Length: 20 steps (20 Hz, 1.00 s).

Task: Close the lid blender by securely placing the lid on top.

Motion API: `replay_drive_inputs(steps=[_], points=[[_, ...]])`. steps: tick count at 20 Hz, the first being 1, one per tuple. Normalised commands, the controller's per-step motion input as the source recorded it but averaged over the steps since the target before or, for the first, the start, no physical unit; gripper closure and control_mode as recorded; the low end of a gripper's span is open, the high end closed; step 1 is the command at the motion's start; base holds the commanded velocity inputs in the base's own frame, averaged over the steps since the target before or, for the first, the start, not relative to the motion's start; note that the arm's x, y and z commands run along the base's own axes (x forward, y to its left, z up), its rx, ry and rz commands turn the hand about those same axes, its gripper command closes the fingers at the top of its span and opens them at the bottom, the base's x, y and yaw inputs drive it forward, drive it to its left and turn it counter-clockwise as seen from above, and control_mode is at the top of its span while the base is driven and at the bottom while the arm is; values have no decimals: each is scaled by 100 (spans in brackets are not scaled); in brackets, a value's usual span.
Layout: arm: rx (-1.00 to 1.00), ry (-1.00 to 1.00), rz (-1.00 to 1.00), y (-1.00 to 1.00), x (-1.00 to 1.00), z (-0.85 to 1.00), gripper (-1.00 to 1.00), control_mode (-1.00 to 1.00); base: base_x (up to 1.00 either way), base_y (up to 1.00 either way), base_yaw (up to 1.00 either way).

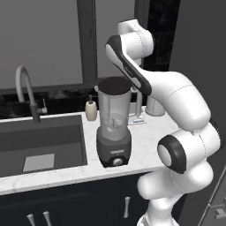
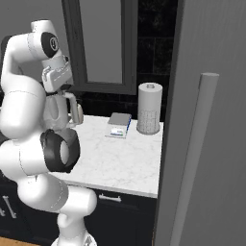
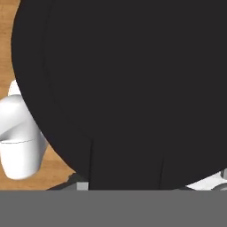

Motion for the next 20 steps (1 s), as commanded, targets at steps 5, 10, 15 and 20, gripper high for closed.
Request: replay_drive_inputs(steps=[5,10,15,20], points=[[0,0,0,0,0,0,-100,-100,0,0,0],[0,-2,0,0,0,0,-100,-100,0,0,0],[0,-7,0,0,0,3,-100,-100,0,0,0],[1,-13,0,0,0,13,-100,-100,0,0,0]])
